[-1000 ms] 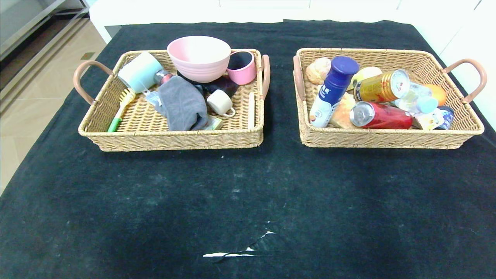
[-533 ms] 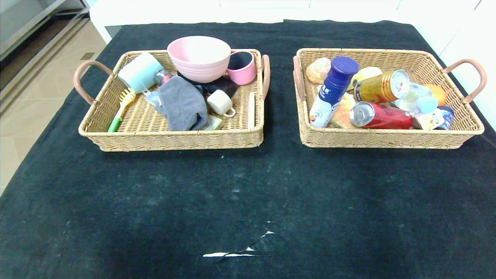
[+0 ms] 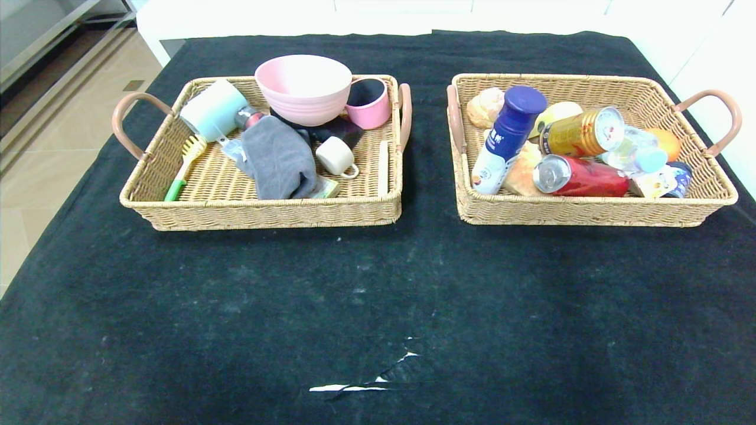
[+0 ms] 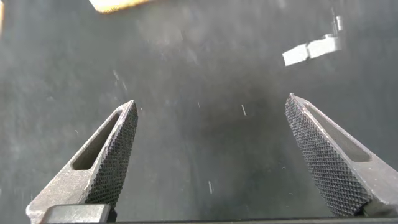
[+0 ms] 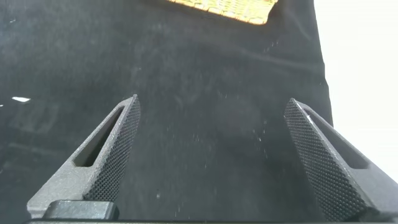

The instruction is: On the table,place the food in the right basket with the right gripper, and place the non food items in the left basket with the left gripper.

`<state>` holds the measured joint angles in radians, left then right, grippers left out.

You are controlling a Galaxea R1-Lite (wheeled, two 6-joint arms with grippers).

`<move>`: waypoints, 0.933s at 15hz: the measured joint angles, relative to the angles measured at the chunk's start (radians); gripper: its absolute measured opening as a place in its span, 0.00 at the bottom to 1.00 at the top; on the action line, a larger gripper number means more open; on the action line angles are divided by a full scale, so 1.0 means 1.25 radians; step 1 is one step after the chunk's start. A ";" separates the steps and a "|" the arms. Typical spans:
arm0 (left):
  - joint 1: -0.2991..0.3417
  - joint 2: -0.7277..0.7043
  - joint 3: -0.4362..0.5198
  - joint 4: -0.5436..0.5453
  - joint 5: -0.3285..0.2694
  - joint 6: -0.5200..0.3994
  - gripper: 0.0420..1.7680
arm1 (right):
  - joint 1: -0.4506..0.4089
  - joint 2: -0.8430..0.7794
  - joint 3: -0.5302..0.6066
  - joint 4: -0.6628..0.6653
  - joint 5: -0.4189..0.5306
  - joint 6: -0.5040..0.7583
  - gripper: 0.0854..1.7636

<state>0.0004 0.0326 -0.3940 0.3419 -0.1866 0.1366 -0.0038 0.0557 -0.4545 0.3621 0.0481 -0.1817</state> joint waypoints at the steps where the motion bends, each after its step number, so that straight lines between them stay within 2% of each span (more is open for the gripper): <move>1: 0.000 -0.009 0.039 -0.072 0.008 -0.013 0.97 | 0.000 -0.014 0.032 -0.041 0.000 -0.002 0.96; 3: 0.000 -0.020 0.125 -0.191 0.034 -0.023 0.97 | 0.000 -0.032 0.096 -0.141 -0.002 0.002 0.96; 5: 0.000 -0.024 0.184 -0.233 0.045 -0.026 0.97 | -0.001 -0.040 0.165 -0.233 -0.002 0.003 0.96; 8: 0.000 -0.026 0.234 -0.237 0.053 -0.027 0.97 | -0.002 -0.044 0.258 -0.303 -0.007 0.003 0.96; 14: 0.000 -0.027 0.278 -0.233 0.067 -0.047 0.97 | -0.001 -0.046 0.352 -0.307 -0.008 0.025 0.96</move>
<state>0.0004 -0.0013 -0.0462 0.0513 -0.1023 0.0783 -0.0051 -0.0013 -0.0149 -0.0215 0.0383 -0.1504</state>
